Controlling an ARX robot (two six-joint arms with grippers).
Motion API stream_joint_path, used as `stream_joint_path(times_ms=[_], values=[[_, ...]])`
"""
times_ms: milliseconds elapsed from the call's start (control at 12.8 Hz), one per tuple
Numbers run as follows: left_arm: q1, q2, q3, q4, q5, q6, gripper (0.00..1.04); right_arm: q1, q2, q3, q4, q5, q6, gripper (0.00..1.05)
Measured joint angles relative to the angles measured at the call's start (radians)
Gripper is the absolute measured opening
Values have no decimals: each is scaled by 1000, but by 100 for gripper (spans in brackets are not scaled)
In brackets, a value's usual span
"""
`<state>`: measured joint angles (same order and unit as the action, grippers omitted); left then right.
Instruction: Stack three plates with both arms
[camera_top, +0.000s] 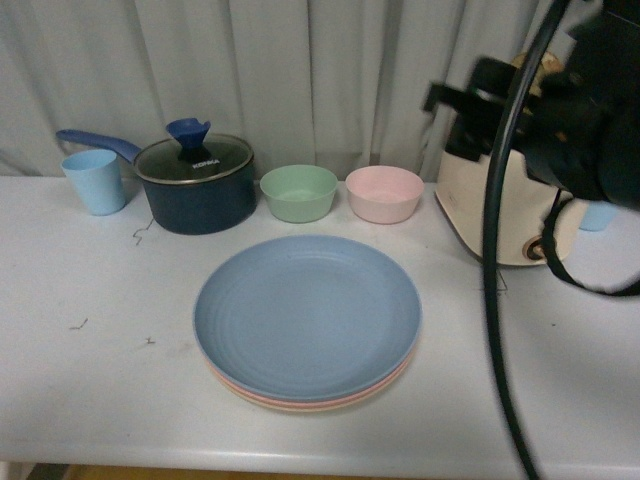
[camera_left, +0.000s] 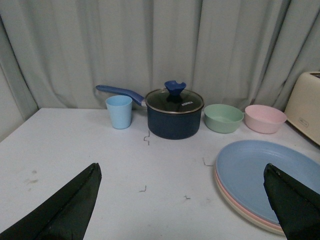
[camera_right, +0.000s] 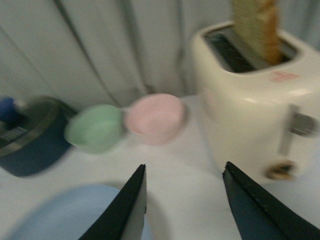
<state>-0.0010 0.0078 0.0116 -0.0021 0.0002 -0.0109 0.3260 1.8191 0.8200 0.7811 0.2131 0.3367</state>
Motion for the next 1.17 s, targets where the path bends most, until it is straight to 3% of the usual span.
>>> stream_joint_path(times_ms=[78, 156, 704, 1017, 1173], values=[[2, 0, 0, -2, 0, 0, 98, -121, -261, -393, 416, 3, -304, 2], [2, 0, 0, -2, -1, 0, 98, -172, -375, -568, 361, -59, -328, 2], [2, 0, 0, -1, -1, 0, 98, -212, -538, -642, 326, -91, -330, 2], [2, 0, 0, -2, 0, 0, 98, -262, -757, -735, 190, -146, -330, 2], [2, 0, 0, -2, -1, 0, 98, -332, -869, -771, 99, -202, -330, 2]])
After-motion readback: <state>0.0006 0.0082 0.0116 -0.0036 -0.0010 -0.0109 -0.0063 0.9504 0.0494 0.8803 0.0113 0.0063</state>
